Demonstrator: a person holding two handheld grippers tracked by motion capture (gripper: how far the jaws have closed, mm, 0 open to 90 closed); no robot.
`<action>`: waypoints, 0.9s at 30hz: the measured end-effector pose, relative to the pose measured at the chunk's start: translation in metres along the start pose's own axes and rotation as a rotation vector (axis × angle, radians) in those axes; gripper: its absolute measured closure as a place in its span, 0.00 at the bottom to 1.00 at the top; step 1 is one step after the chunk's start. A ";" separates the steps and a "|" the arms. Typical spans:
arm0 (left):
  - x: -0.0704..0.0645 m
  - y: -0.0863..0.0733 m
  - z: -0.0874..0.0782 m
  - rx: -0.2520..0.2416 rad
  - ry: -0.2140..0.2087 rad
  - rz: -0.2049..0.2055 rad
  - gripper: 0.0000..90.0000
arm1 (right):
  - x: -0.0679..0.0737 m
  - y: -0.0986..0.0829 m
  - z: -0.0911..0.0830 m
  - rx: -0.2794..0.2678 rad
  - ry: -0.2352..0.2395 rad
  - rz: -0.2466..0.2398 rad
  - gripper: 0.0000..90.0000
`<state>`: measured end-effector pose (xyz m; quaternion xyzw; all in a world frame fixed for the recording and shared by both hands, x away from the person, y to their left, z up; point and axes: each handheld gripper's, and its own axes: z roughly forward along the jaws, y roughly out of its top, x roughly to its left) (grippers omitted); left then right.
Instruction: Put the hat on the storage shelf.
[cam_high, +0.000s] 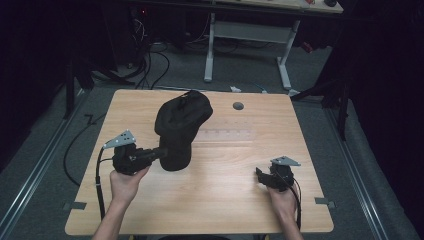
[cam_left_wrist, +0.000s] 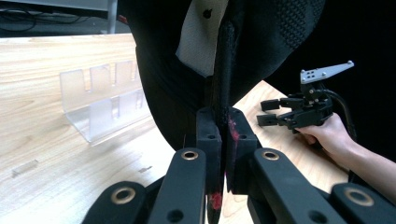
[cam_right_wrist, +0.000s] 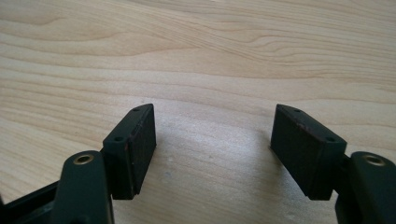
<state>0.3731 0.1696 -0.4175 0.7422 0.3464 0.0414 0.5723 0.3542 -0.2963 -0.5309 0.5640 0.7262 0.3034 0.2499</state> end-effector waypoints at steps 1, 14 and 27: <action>0.000 0.001 0.000 -0.002 0.005 0.002 0.96 | 0.000 0.000 0.000 -0.001 -0.002 0.002 0.34; 0.013 0.024 0.002 -0.053 0.086 0.011 0.96 | -0.001 0.000 0.001 -0.002 -0.004 0.004 0.35; 0.024 0.039 0.009 -0.069 0.157 0.030 0.96 | -0.001 0.000 0.000 -0.002 -0.005 0.000 0.35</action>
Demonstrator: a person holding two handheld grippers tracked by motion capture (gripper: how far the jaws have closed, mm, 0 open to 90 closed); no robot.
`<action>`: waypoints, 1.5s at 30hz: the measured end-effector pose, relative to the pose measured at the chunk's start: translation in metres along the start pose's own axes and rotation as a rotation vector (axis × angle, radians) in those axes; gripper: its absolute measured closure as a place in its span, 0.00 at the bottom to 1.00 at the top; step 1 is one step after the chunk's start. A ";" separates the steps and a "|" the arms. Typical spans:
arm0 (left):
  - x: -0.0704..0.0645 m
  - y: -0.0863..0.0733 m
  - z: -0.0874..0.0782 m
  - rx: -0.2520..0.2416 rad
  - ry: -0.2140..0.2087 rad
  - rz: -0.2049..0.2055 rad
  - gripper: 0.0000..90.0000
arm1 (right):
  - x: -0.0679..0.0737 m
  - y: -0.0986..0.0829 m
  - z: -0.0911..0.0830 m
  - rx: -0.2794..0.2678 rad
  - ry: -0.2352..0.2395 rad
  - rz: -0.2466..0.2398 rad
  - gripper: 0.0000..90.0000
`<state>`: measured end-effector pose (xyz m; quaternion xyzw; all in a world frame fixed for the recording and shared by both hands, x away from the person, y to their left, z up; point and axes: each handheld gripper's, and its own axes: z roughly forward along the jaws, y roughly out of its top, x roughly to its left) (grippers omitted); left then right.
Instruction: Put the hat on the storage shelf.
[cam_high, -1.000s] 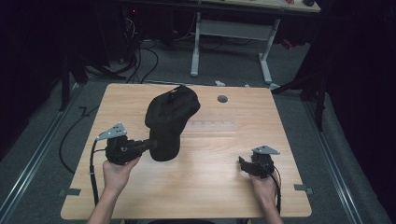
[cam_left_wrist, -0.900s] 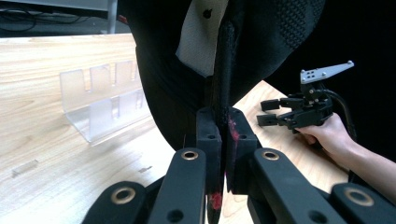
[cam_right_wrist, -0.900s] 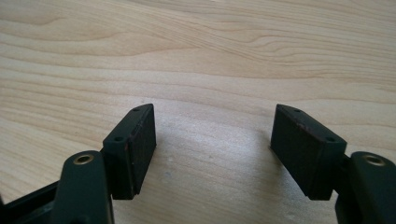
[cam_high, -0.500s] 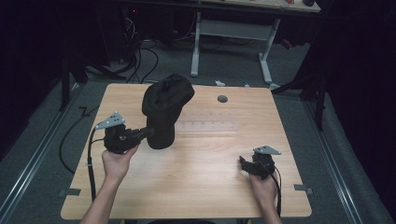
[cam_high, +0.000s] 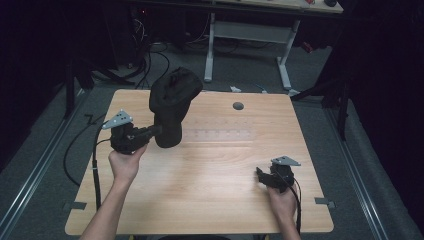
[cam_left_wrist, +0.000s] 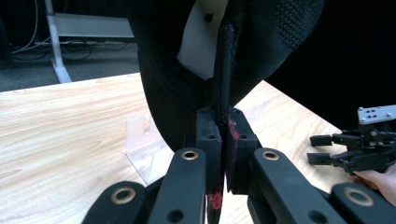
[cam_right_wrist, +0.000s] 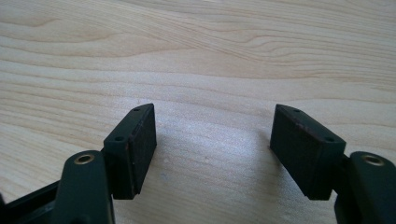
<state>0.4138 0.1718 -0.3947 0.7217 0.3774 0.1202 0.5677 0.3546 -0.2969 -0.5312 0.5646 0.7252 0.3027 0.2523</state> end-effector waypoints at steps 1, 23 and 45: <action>0.001 0.001 0.002 0.005 0.004 0.003 0.96 | 0.000 0.000 0.000 -0.001 0.000 0.000 0.35; 0.010 0.023 0.047 0.008 0.056 0.013 0.96 | 0.000 0.000 0.000 0.000 0.002 -0.003 0.35; 0.012 0.007 0.074 0.083 0.077 0.044 0.96 | 0.000 0.000 0.000 0.000 0.002 -0.001 0.35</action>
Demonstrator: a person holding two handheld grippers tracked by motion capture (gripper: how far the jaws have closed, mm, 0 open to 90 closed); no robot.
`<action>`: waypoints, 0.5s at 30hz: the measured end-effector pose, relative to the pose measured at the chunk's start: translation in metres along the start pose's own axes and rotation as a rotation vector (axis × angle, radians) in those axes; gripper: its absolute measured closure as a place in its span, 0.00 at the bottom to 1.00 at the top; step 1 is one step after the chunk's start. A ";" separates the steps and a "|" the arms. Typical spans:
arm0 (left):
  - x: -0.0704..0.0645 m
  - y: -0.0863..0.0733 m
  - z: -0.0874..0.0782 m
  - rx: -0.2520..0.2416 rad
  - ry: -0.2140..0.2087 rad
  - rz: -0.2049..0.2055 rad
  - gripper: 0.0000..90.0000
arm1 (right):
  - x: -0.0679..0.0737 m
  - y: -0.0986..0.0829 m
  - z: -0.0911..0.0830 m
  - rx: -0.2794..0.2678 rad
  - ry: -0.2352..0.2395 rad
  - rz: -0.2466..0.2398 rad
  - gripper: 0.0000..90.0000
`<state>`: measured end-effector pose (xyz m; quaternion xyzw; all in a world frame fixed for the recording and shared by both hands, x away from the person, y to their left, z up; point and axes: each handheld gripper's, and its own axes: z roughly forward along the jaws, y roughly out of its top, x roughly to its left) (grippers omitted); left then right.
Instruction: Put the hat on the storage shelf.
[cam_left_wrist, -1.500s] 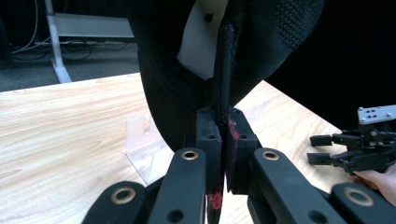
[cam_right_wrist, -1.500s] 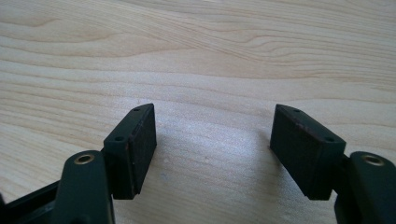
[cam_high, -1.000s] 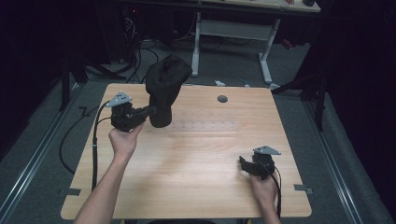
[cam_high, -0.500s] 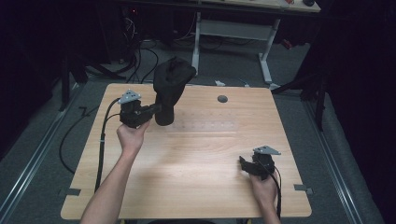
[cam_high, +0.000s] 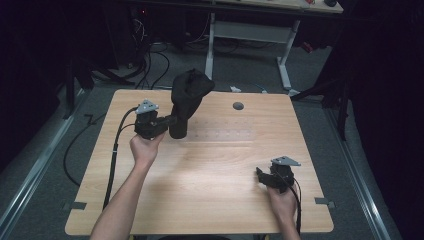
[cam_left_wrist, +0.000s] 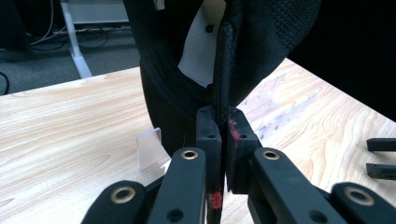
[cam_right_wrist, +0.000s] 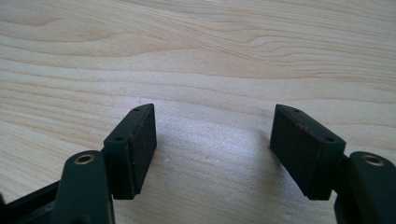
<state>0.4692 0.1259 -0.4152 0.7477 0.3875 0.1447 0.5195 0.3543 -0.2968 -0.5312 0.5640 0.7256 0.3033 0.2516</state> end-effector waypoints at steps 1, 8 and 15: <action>0.000 0.000 0.000 -0.002 -0.001 -0.005 0.96 | 0.000 0.000 0.000 0.000 0.001 -0.002 0.35; 0.006 -0.008 0.001 0.016 -0.002 -0.041 0.95 | 0.000 0.000 0.000 0.000 0.000 0.000 0.35; 0.010 -0.013 -0.003 0.030 -0.001 -0.071 0.94 | 0.000 0.000 0.000 -0.001 0.001 -0.003 0.35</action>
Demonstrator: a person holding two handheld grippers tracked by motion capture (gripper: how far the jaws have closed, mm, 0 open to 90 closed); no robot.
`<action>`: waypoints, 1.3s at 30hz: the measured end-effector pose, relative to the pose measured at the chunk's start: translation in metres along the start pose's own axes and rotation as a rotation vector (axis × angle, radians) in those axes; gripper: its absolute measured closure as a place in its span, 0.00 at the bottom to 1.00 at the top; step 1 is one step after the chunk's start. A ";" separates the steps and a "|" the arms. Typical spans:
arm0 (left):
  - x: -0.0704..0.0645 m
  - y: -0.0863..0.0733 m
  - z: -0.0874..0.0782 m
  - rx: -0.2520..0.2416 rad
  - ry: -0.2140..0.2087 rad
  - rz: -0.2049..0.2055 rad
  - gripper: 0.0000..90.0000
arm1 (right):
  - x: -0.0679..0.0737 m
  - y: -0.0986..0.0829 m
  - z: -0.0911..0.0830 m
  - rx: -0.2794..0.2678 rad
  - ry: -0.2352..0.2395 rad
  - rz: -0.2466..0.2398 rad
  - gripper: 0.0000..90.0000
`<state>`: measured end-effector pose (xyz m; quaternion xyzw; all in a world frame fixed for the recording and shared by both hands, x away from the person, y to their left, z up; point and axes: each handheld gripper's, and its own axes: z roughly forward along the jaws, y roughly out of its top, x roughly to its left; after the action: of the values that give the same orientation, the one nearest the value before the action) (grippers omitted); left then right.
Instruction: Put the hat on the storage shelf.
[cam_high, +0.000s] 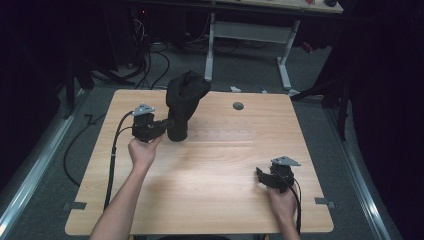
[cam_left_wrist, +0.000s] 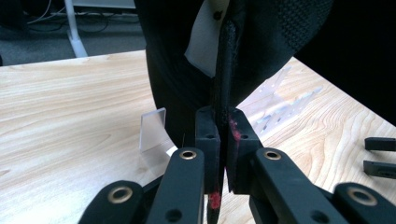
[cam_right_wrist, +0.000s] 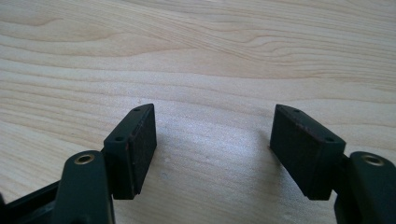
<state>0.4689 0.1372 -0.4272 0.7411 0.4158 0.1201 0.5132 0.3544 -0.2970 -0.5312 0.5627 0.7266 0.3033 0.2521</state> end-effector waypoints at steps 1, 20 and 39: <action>0.001 0.000 -0.001 0.006 0.000 -0.002 0.94 | 0.000 0.000 0.000 0.000 0.000 0.001 0.35; -0.001 -0.005 -0.019 0.040 0.045 0.023 0.59 | 0.000 0.000 0.000 0.001 0.000 0.002 0.35; -0.004 -0.012 -0.048 0.044 0.061 0.029 0.47 | 0.000 0.000 0.000 0.001 0.000 0.002 0.35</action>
<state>0.4315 0.1670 -0.4155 0.7542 0.4231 0.1408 0.4821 0.3542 -0.2967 -0.5311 0.5636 0.7261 0.3032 0.2515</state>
